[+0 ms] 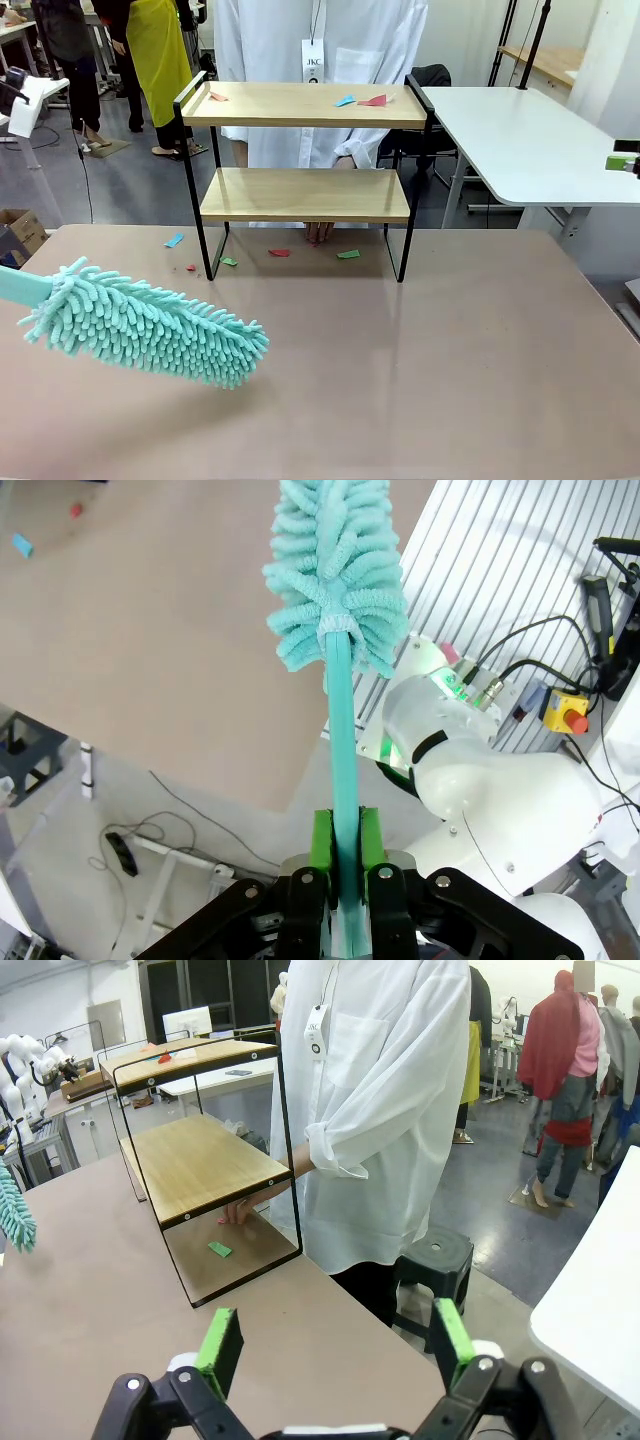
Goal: Clean the shelf.
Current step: Clean the specific section of the Shelf indicated by the human with the Duster.
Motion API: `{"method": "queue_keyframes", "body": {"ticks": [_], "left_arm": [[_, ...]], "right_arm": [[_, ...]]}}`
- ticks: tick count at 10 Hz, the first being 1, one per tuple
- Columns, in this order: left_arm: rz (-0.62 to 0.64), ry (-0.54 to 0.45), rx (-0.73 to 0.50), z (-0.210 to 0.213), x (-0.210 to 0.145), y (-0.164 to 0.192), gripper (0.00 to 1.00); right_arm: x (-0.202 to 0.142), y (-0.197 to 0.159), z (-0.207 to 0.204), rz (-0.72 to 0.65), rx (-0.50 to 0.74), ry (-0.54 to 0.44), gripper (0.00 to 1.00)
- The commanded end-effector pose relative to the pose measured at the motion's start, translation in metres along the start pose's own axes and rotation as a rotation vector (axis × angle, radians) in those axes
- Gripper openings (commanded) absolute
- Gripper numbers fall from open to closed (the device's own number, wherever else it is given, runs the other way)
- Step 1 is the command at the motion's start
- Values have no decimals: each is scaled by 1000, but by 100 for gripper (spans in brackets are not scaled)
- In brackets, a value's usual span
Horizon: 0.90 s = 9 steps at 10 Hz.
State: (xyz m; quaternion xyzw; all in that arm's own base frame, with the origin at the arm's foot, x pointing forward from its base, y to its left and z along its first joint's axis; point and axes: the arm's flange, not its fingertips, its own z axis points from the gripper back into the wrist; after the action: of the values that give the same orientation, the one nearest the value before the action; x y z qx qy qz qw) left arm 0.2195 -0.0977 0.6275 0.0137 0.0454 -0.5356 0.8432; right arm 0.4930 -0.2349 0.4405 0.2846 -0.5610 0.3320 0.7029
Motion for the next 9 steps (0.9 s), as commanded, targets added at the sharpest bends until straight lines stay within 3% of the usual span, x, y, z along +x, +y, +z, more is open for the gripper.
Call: {"method": "queue_keyframes", "body": {"ticks": [1, 9], "left_arm": [[12, -15, -6, -1, 0, -4, 13], [12, -15, -6, -1, 0, -4, 13]], "right_arm": [[4, 1, -1, 5, -1, -1, 100], [4, 1, -1, 5, -1, -1, 100]]}}
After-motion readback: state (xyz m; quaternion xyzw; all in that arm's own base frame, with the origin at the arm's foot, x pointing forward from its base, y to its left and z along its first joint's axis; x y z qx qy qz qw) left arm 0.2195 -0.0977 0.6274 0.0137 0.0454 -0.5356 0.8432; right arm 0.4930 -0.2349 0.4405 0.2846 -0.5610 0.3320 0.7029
